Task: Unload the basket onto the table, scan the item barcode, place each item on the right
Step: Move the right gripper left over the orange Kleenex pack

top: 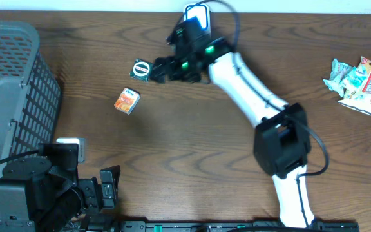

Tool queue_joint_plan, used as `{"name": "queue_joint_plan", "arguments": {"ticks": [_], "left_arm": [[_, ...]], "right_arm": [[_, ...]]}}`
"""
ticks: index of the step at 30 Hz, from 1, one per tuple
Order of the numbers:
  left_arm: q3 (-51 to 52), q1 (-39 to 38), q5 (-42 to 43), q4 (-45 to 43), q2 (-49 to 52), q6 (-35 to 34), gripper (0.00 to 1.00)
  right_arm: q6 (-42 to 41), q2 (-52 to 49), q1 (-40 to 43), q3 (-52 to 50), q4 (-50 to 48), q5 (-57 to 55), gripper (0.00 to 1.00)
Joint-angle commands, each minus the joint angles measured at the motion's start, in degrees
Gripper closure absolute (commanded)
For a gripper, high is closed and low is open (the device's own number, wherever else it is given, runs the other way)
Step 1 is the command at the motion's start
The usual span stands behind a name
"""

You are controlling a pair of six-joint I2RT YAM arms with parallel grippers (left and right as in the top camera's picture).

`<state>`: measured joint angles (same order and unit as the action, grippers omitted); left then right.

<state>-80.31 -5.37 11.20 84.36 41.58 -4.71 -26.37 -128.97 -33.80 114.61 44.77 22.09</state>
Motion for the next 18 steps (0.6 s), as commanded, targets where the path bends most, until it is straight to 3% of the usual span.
{"name": "queue_joint_plan", "arguments": {"ticks": [1,6,9,18], "left_arm": [[-0.15,-0.02,-0.55,0.04,0.11,-0.31,0.02],[-0.15,-0.02,-0.55,0.04,0.11,-0.31,0.02],[-0.15,-0.02,-0.57,0.04,0.11,-0.31,0.02],[-0.15,-0.02,-0.55,0.04,0.11,-0.31,0.02]], "right_arm": [[-10.45,-0.76,-3.50,-0.57,-0.90,-12.22,0.01],[-14.58,-3.04,-7.02,-0.57,-4.39,-12.74,0.01],[-16.50,-5.14,-8.44,-0.57,-6.45,-12.26,0.10],[-18.16,-9.62,-11.08,-0.57,-9.25,-6.25,0.17]]}}
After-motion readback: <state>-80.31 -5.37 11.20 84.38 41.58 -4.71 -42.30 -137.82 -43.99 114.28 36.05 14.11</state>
